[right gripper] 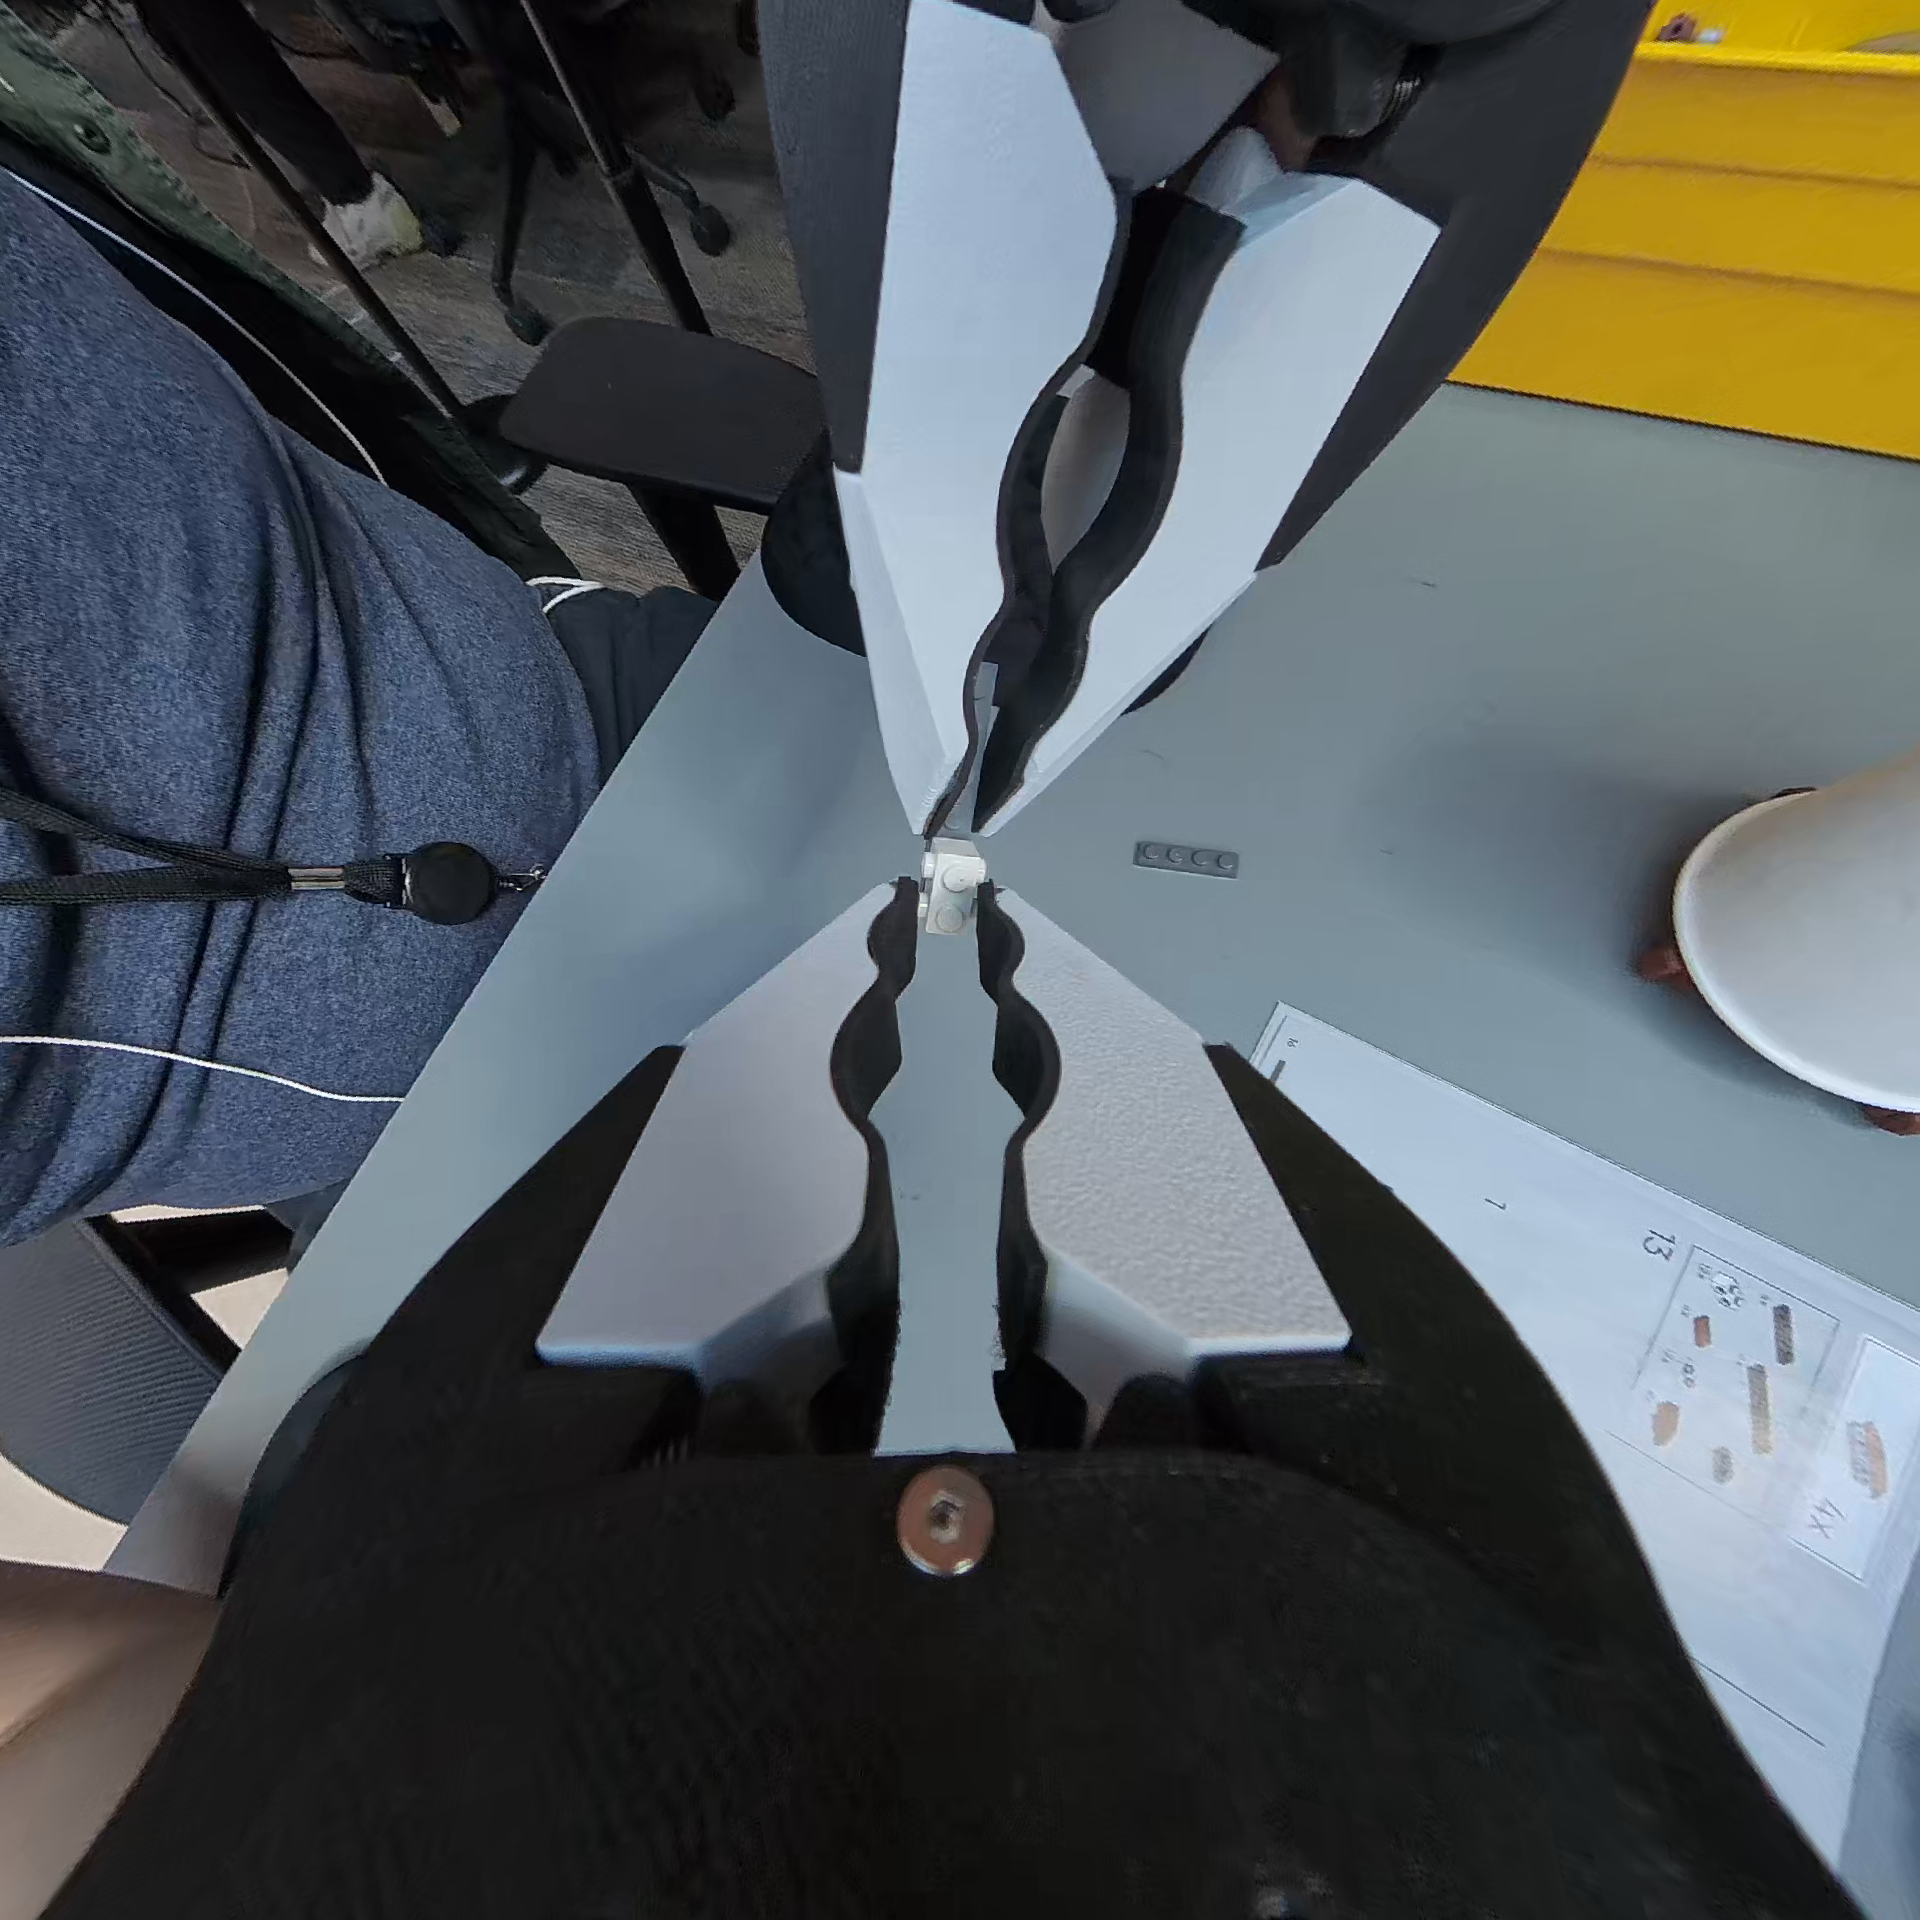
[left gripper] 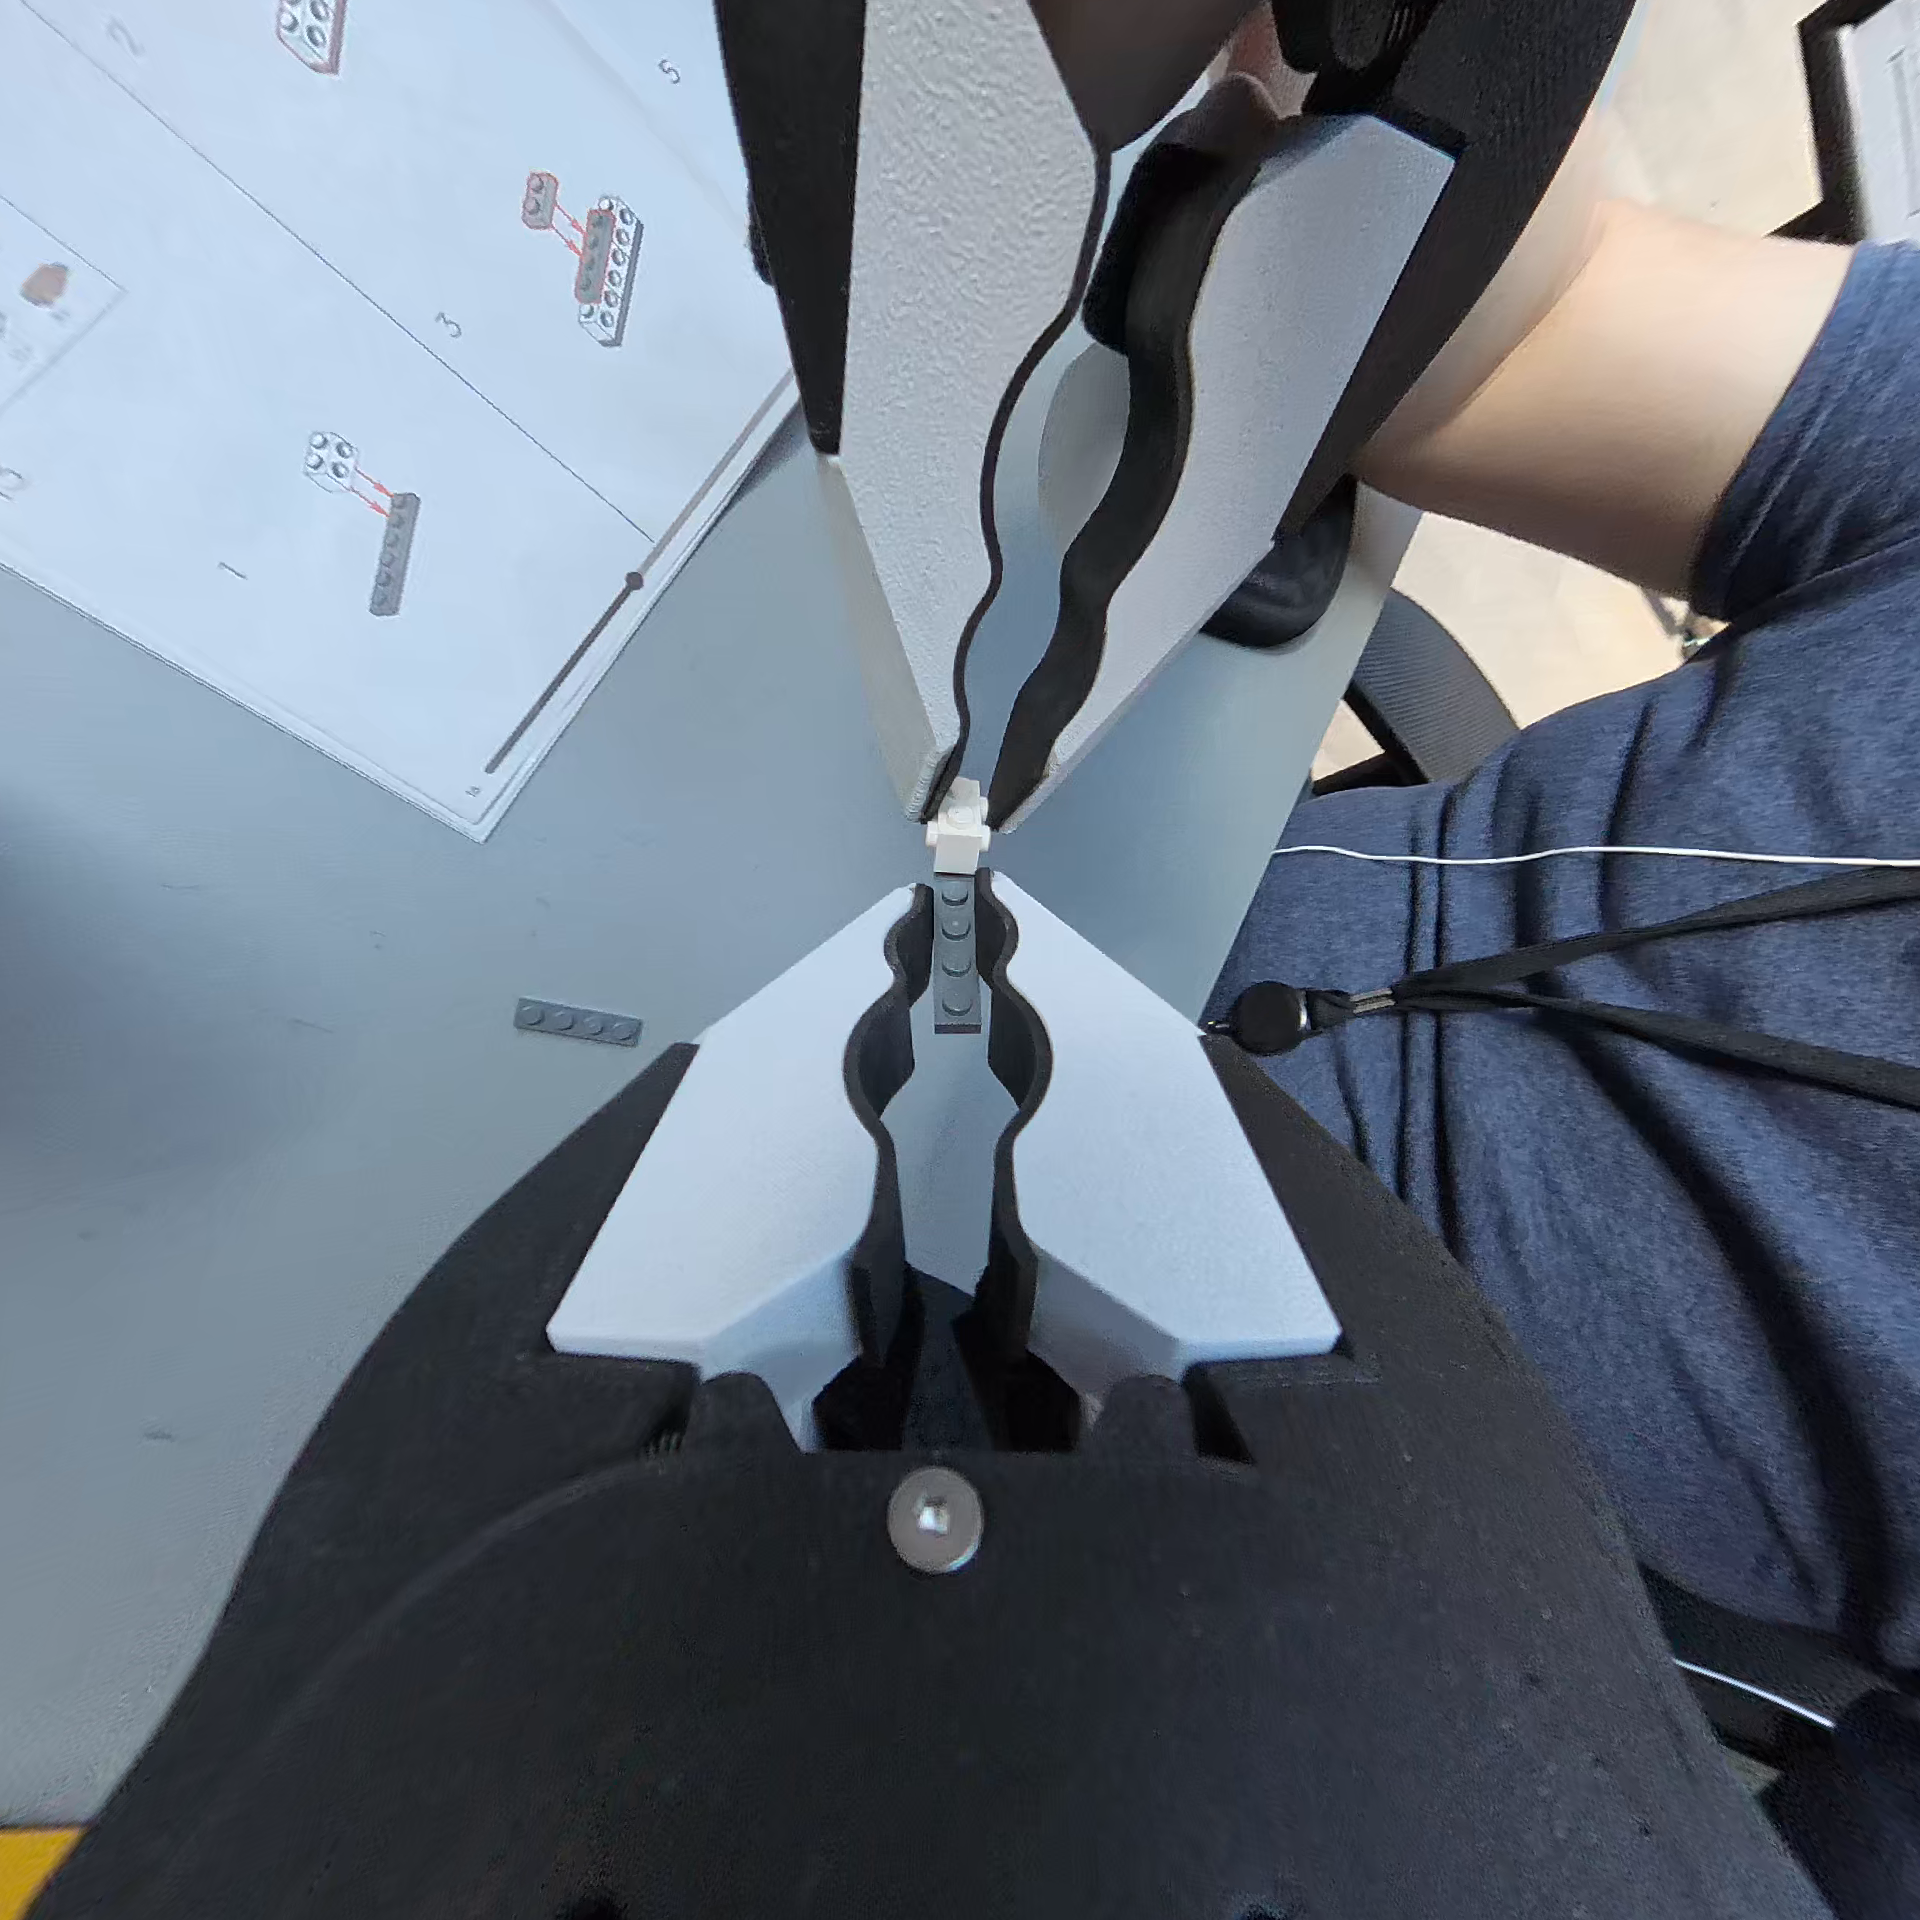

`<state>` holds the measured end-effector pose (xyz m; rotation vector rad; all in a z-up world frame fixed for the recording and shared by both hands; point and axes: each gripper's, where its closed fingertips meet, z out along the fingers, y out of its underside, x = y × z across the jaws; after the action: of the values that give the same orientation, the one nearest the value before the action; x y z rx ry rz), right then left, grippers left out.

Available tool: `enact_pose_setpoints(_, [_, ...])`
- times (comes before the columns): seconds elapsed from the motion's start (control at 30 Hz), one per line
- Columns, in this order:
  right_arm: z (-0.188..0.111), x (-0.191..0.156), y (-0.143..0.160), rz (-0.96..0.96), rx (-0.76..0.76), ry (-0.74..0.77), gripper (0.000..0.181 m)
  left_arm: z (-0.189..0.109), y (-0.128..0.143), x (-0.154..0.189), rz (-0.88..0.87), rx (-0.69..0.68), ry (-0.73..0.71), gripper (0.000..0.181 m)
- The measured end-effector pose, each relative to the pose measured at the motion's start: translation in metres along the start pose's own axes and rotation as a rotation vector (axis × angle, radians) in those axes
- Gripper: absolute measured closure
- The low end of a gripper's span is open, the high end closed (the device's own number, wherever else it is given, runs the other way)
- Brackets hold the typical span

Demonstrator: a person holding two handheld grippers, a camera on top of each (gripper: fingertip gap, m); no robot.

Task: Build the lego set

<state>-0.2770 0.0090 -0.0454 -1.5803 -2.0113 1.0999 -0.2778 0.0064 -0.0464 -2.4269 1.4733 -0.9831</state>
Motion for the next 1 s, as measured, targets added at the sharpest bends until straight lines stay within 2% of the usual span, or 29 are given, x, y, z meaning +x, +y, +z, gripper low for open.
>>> enact_pose_setpoints(0.2, [0.002,-0.007,0.007,0.143,0.005,-0.145,0.171,0.007,0.0,0.006,-0.1,0.062,0.149,0.176])
enact_pose_setpoints(0.37, [0.0,-0.017,0.015,0.197,-0.074,-0.16,0.171,0.016,-0.002,0.013,-0.082,0.12,0.189,0.176])
enact_pose_setpoints(0.67, [-0.009,-0.031,0.016,0.255,-0.12,-0.203,0.171,0.019,-0.009,0.029,0.007,0.244,0.236,0.176])
enact_pose_setpoints(0.8, [-0.035,-0.039,-0.003,0.258,-0.232,-0.159,0.171,0.002,-0.026,0.045,0.1,0.372,0.248,0.176])
enact_pose_setpoints(1.0, [-0.092,-0.061,-0.056,0.29,-0.428,0.0,0.171,-0.054,-0.063,0.088,0.285,0.569,0.249,0.176])
